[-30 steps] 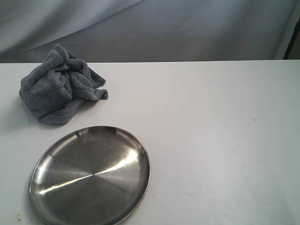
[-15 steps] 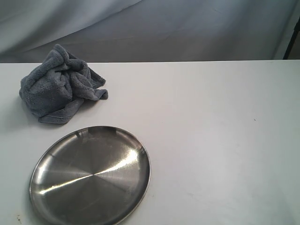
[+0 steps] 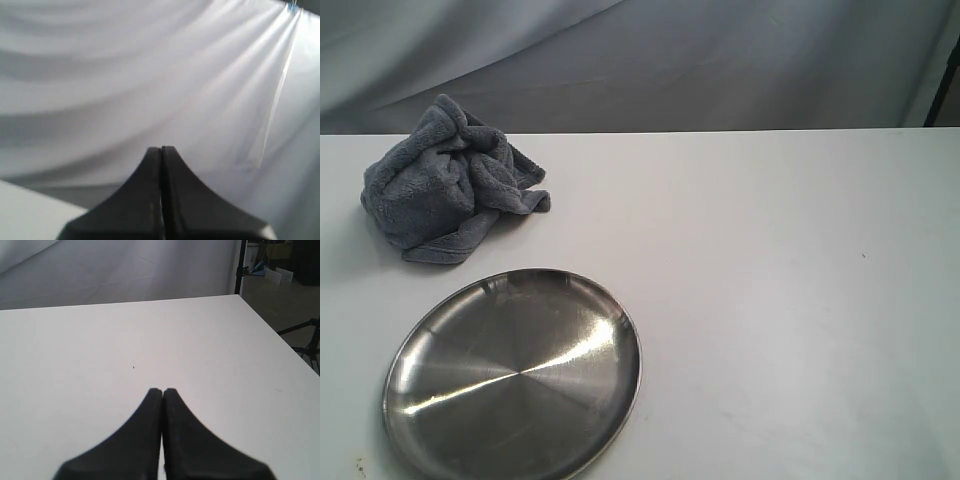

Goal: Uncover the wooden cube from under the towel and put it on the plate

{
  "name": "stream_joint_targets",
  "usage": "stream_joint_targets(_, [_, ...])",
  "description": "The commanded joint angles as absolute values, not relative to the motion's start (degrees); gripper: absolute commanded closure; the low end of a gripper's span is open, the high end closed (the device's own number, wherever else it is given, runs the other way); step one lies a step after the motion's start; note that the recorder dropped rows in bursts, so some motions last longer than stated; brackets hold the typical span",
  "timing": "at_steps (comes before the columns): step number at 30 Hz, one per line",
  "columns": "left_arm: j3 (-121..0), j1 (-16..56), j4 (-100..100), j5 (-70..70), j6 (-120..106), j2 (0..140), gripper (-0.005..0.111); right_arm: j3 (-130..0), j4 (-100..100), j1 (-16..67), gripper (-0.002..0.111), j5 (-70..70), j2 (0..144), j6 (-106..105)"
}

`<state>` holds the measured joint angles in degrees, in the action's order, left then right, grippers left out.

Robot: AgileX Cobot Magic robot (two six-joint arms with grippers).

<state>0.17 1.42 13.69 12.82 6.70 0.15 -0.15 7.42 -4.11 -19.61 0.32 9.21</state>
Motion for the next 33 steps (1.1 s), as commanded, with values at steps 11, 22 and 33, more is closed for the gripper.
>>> stream_joint_targets(11, [-0.49, 1.38, 11.61, 46.66, 19.47, 0.70, 0.107, 0.00, 7.36, -4.58, 0.108, -19.54, 0.00, 9.47])
stream_joint_targets(22, [-37.97, 1.38, -10.74, 36.49, 22.79, 45.17, 0.107, 0.00, 7.36, -4.58, 0.108, -19.54, 0.00, 9.47])
stream_joint_targets(33, [-74.10, 7.60, -6.38, -47.57, -17.26, 92.97, 0.107, 0.00, 7.36, -4.58, 0.108, -19.54, 0.00, 9.47])
